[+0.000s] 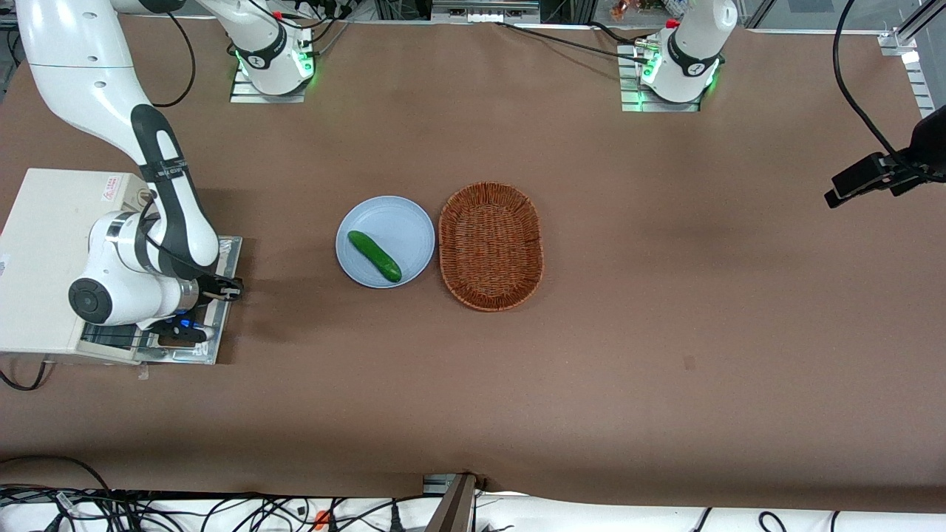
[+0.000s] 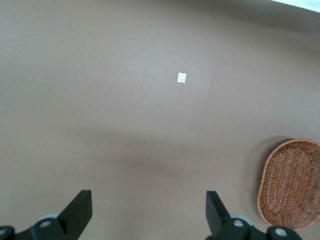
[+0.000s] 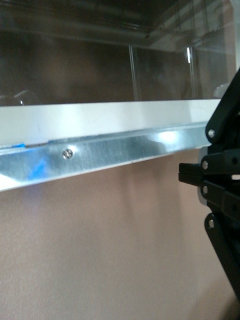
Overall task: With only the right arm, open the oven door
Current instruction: 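Pull the door handle down and outward with the right gripper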
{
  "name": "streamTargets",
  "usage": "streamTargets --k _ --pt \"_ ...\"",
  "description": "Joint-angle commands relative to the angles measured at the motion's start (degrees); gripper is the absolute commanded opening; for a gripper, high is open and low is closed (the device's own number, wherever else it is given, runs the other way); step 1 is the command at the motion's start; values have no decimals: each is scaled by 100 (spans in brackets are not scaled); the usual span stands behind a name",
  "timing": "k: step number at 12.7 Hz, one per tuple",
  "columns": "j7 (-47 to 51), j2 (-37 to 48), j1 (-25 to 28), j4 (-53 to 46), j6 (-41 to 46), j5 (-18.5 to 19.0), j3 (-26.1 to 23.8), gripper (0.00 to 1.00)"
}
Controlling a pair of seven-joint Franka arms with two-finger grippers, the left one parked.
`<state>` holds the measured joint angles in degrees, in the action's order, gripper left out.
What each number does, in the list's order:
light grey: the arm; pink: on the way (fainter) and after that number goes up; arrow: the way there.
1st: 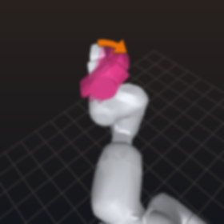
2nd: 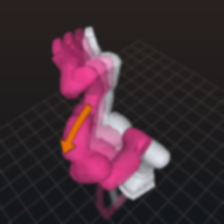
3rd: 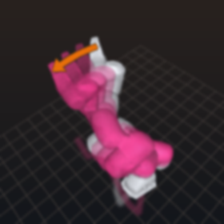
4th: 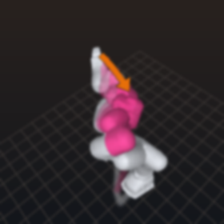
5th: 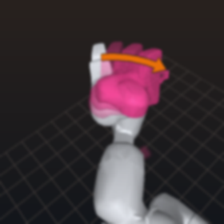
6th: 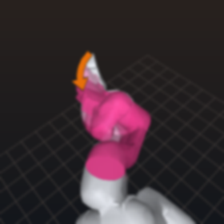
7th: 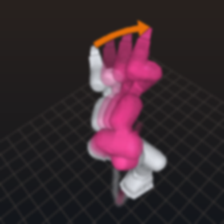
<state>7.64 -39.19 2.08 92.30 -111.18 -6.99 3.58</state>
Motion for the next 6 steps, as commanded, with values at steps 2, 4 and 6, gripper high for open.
streamTargets --k 2,4,6 --pt "290 26 161 -395 560 -110 29 0" --pt "150 61 126 -877 1113 -110 47 0" --pt "-252 131 152 -1239 1467 -75 47 0"
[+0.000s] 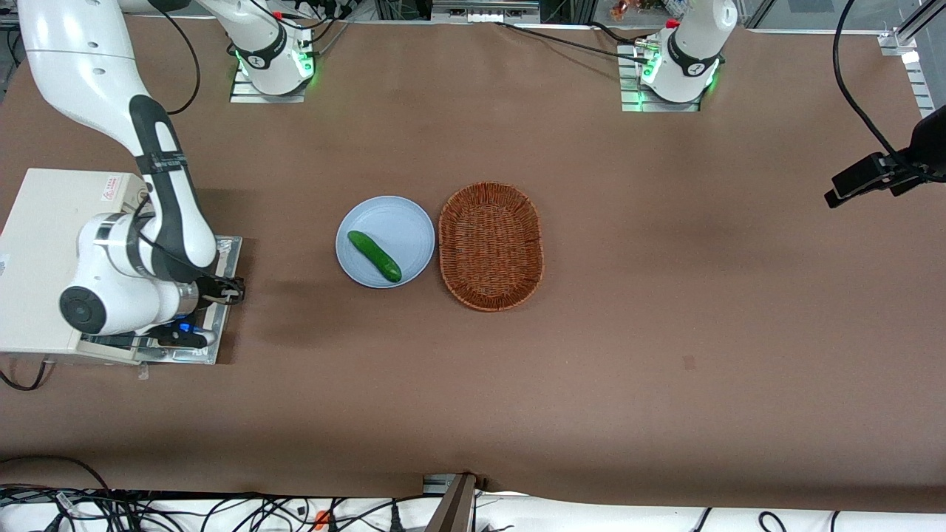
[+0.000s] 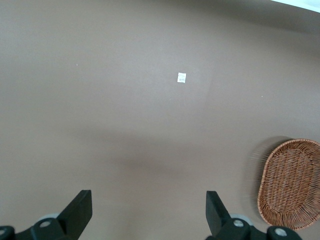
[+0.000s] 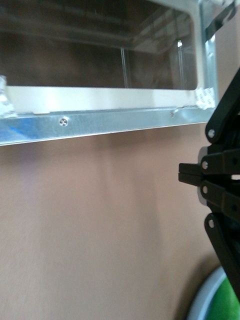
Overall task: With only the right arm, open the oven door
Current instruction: 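Release the lowered door and lift the right gripper away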
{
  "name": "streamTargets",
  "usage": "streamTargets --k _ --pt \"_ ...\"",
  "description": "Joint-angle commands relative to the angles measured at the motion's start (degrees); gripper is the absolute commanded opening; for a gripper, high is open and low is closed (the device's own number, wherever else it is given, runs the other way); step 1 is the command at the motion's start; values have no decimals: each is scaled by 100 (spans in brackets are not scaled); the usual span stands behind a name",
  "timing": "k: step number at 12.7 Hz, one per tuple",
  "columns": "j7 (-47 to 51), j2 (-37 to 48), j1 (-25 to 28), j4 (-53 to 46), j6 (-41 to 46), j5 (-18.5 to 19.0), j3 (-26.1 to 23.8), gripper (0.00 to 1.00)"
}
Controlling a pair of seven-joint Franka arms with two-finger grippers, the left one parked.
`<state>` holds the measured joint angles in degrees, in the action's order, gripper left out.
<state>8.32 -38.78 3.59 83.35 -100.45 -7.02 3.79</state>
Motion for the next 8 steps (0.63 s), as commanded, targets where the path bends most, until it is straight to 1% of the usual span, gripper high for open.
streamTargets --k 1,2,3,4,6,7,8 --pt "-574 212 19 -398 525 -45 16 0" --pt "-803 353 19 -398 649 -36 16 0" --pt "-997 511 19 -398 719 -28 25 16" --pt "-1242 686 19 -398 772 -19 25 33" --pt "-1560 1046 19 -389 1113 -10 42 62" --pt "-1657 1240 10 -381 1298 -19 51 96" --pt "-1806 1442 1 -381 1492 -10 69 100"
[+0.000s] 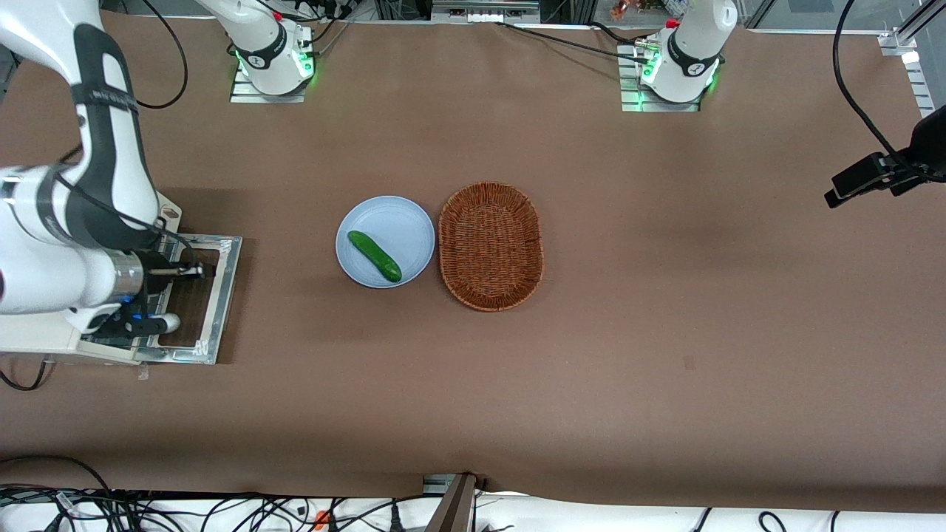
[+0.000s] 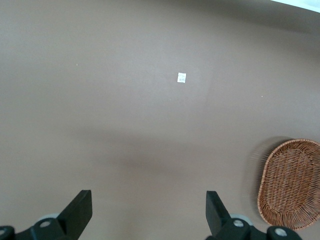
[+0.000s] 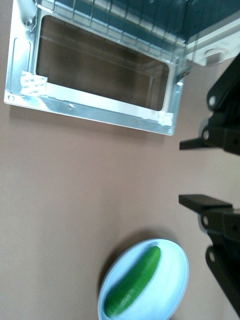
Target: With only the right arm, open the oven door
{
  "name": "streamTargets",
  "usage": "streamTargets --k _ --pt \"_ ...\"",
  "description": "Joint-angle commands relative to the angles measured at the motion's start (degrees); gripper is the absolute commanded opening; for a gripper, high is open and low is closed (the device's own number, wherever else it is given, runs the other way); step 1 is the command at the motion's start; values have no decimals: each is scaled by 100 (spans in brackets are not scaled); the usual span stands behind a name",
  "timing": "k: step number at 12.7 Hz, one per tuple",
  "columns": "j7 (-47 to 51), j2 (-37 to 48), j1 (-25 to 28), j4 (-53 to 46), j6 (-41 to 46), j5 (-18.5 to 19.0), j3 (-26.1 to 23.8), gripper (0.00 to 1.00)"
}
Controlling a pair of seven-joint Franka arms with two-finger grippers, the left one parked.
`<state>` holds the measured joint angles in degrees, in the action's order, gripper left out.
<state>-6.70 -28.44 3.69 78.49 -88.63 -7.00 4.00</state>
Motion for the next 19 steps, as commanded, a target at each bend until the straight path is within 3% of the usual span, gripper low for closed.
streamTargets --k 1,6,15,19 --pt "-323 558 -8 105 485 5 57 100" --pt "-271 1567 -8 132 1461 136 259 100" --pt "-218 2747 -184 668 1700 743 101 100" --pt "-270 2809 -175 624 1726 752 92 100"
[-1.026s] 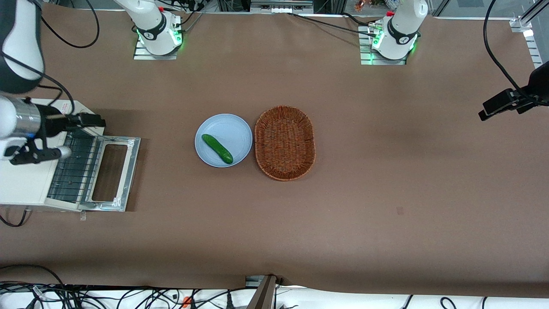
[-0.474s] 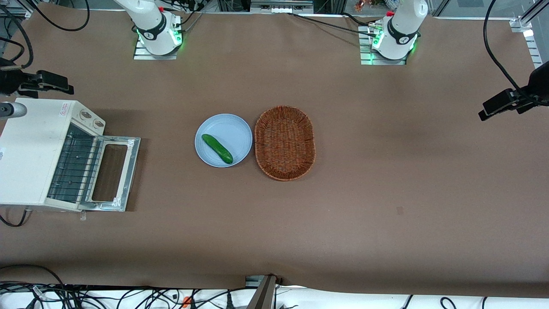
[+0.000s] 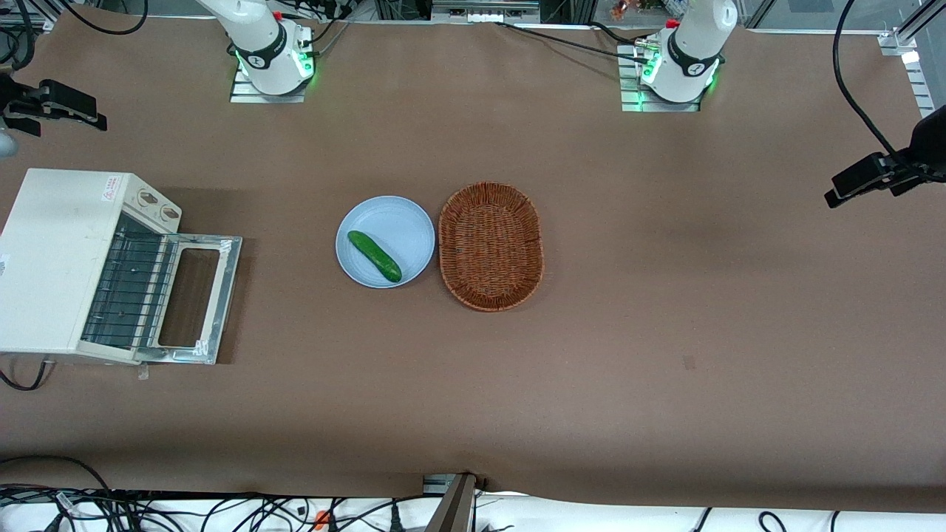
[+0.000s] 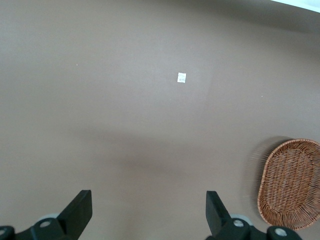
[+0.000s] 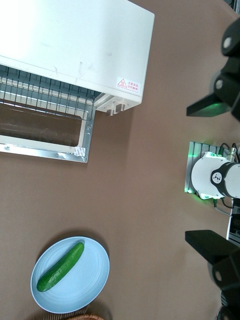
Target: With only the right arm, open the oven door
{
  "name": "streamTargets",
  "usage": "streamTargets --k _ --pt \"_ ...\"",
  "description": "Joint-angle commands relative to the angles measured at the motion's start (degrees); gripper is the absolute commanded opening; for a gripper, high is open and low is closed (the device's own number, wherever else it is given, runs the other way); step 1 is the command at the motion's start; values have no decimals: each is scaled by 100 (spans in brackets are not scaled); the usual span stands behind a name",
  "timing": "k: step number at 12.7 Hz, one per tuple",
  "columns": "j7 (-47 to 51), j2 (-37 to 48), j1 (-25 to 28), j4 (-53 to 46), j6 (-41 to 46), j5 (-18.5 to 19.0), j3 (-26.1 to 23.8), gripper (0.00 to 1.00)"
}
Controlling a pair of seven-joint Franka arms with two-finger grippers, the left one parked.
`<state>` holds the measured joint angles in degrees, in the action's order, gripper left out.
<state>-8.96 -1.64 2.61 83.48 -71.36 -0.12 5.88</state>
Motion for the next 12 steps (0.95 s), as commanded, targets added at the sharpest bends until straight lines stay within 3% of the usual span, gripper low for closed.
streamTargets --k 1,12 --pt "-70 112 -68 90 -53 29 -87 100" --pt "0 -20 -77 -24 -756 56 -43 100"
